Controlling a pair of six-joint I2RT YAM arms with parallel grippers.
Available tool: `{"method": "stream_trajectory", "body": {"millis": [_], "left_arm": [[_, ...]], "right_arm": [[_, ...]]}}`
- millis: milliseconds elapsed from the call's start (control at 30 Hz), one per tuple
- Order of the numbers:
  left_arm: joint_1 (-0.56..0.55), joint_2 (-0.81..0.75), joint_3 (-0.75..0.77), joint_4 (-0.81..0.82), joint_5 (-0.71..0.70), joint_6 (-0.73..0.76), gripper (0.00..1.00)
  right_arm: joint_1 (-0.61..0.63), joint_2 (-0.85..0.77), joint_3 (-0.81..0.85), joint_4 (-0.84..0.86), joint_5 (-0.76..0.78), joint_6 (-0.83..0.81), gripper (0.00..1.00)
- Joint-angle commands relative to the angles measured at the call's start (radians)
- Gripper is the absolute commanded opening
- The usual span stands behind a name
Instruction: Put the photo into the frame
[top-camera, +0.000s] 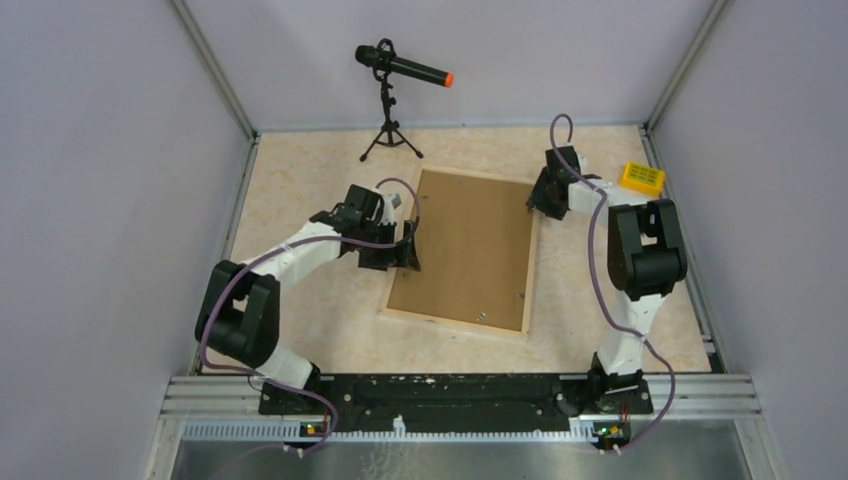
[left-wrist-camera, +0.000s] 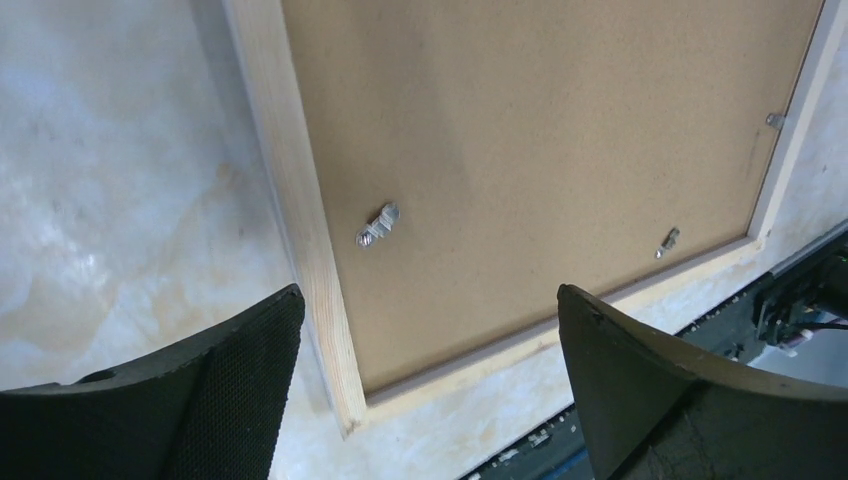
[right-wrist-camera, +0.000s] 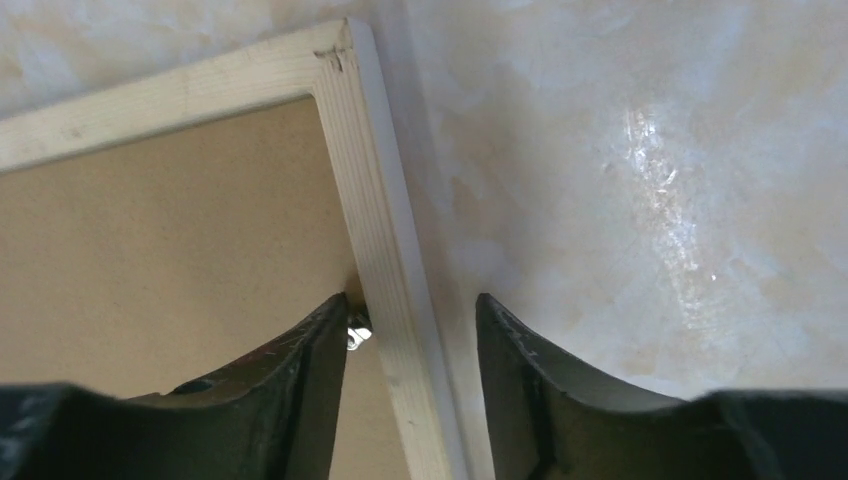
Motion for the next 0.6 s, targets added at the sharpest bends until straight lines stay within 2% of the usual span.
{"method": "stream_trajectory", "body": {"millis": [0,67,233,400,467,567], "left_arm": [[-0.002,-0.143,-0.082,-0.048,-0.033,-0.170,0.99],[-0.011,-0.210,-0.147,-0.041,-0.001,-0.251,0.98],[-0.050,-0.332,-0.318,0.055,0.100,-0.454,0.96],[-0.105,-0.431,-0.437,0.160,0.088,-0.575,0.96],[-0.128,-0.444,-0.470,0.206,0.082,-0.613,0.96],[-0.151,-0.422,-0.506,0.274,0.081,-0.649,0.95]], "right_arm": [[-0.010,-0.071,-0.061,-0.022,-0.098,-0.072,0.54],[-0.006,-0.093,-0.111,-0.011,-0.110,-0.076,0.55],[0.013,-0.160,-0.270,0.035,-0.060,-0.082,0.51],[0.032,-0.268,-0.410,0.044,-0.066,-0.123,0.53],[0.033,-0.298,-0.448,0.043,-0.061,-0.125,0.46],[0.034,-0.351,-0.523,0.057,-0.040,-0.097,0.21]]}}
